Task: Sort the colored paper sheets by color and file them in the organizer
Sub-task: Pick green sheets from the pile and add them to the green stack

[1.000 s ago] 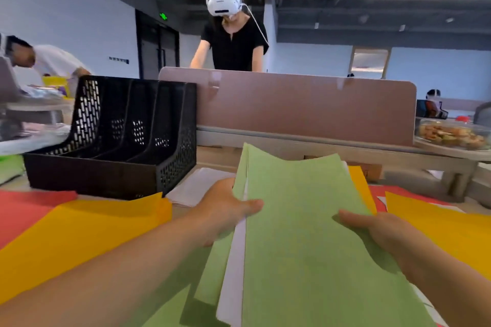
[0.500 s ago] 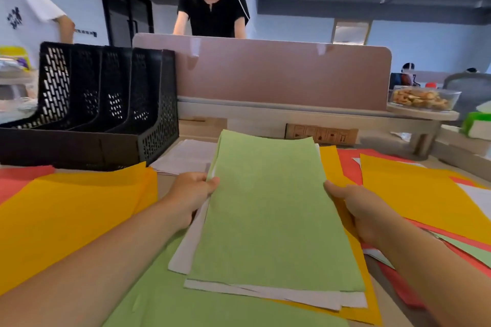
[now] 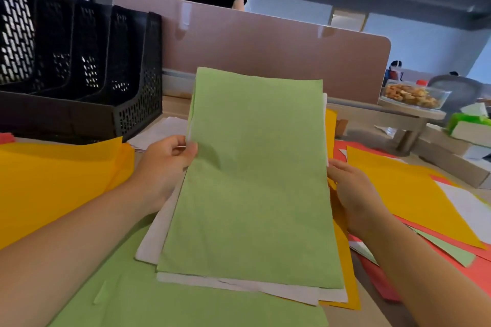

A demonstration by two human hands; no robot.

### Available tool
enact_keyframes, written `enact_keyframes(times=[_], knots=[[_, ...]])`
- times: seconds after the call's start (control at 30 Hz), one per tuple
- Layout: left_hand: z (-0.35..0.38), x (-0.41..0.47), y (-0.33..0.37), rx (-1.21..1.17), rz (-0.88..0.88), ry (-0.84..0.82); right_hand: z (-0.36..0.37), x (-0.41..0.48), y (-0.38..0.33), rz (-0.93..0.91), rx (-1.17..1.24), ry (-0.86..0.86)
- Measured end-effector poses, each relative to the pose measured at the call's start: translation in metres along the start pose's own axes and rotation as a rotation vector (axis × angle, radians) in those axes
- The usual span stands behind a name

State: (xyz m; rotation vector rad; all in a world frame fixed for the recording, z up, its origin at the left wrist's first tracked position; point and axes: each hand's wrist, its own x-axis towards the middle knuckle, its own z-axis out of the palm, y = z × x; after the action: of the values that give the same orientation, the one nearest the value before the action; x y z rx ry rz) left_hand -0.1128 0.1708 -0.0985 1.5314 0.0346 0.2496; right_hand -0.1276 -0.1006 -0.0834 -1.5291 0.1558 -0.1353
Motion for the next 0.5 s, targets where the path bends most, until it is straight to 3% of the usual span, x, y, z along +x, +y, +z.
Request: enact_keyframes(times=[0.17, 0.37, 0.5], knots=[[0.005, -0.002, -0.002, -0.021, -0.024, -0.011, -0.002, -0.002, -0.007, 0.087, 0.057, -0.051], [0.005, -0.001, -0.009, 0.078, 0.017, -0.008, -0.002, 0.000, 0.003, -0.088, -0.222, -0.003], [0.004, 0.000, -0.010, 0.164, 0.017, -0.014, -0.002, 0.004, 0.009, -0.040, -0.123, -0.025]])
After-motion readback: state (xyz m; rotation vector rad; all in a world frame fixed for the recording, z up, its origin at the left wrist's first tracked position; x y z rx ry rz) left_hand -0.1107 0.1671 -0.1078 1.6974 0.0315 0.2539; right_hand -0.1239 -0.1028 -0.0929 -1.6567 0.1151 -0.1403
